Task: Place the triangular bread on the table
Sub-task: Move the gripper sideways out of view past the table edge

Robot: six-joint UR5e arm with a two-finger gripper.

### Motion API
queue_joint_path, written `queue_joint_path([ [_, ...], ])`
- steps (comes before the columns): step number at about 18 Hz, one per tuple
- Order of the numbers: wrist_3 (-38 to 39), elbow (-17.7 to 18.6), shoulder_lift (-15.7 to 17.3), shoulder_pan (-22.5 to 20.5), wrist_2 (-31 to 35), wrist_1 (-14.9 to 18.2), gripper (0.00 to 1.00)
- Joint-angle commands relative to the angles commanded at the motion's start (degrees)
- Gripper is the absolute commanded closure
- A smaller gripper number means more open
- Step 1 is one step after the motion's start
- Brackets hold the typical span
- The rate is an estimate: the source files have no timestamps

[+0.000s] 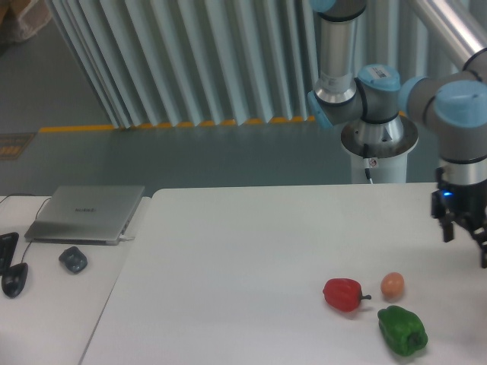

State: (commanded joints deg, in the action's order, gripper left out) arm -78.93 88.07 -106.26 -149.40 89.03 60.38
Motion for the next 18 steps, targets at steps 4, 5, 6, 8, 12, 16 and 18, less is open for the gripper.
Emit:
queue_joint_path([
  [4,0.0,-0.4,-1.6,-5.0,-0.4,0.1,0.0],
  [5,0.2,-0.6,-2.2,-6.1,-0.5,0.1,0.0],
  [6,0.3,-0.7,-2.6,-6.6,-0.7,0.1,0.0],
  [8,1.4,-0.8,-3.3,-7.9,-1.9,0.1,0.0],
  [12,1.1,-1.1,-4.0,-10.7,-6.1,0.4,0.0],
  [16,0.4,-2.4,-6.1,-12.8,-6.2,0.2,0.0],
  [18,-0.1,-3.2,-6.9,-13.5,-6.2,0.1,0.0],
])
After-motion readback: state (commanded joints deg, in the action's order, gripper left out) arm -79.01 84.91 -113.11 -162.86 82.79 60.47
